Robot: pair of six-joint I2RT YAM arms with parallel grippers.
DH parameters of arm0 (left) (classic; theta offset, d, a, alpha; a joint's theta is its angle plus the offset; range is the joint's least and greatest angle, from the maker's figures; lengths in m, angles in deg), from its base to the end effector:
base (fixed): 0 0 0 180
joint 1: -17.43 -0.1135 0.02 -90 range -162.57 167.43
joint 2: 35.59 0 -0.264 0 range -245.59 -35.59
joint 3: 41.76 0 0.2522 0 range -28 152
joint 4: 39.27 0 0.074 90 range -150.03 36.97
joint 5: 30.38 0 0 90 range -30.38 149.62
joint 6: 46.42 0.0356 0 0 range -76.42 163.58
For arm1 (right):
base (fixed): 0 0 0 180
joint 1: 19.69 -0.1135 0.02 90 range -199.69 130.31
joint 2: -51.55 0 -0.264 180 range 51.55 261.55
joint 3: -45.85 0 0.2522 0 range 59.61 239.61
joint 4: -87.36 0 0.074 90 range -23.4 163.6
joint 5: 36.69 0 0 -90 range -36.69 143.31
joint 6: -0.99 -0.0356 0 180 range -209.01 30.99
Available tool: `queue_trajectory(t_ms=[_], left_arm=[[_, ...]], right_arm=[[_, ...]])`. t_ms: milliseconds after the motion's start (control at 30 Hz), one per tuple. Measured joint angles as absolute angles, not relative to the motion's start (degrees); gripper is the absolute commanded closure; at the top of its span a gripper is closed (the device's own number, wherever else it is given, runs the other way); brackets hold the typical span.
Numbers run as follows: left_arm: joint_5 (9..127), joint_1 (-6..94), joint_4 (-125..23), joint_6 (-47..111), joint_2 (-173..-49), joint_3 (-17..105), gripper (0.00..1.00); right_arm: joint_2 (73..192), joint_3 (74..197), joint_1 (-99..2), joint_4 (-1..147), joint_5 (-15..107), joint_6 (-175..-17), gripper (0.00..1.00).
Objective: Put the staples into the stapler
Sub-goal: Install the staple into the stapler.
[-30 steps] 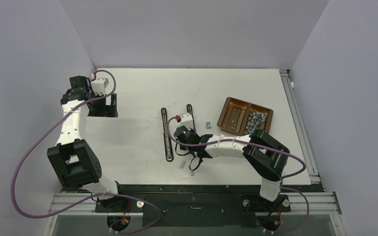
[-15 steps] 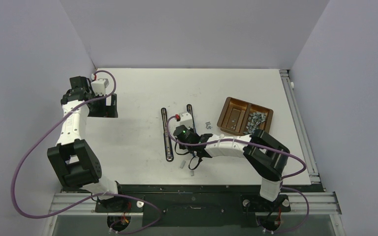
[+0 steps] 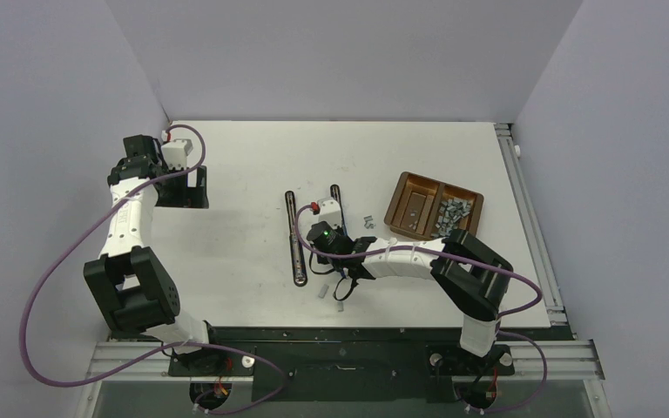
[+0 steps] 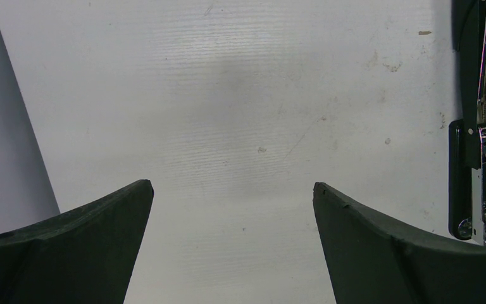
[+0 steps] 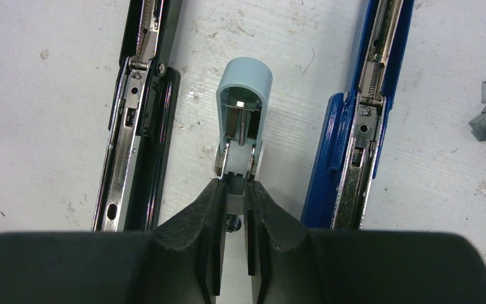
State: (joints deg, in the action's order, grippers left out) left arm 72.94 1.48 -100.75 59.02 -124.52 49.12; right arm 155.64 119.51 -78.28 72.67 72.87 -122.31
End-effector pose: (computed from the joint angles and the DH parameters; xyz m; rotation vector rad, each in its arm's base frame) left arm 0.3121 0.0807 0.2924 0.0702 2.5679 -0.0995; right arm 0.2070 0.3161 0.1656 -0.3485 2.3118 0.4126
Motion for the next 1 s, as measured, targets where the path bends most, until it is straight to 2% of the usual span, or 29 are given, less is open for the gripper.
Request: queue_trajectory(t_ms=[1000], left_arm=[[73.0,1.5,-100.8,59.3,-124.5,49.1,0.04]], right_arm=[[154.5,119.5,-79.0,72.7,75.2,-124.6,0.92]])
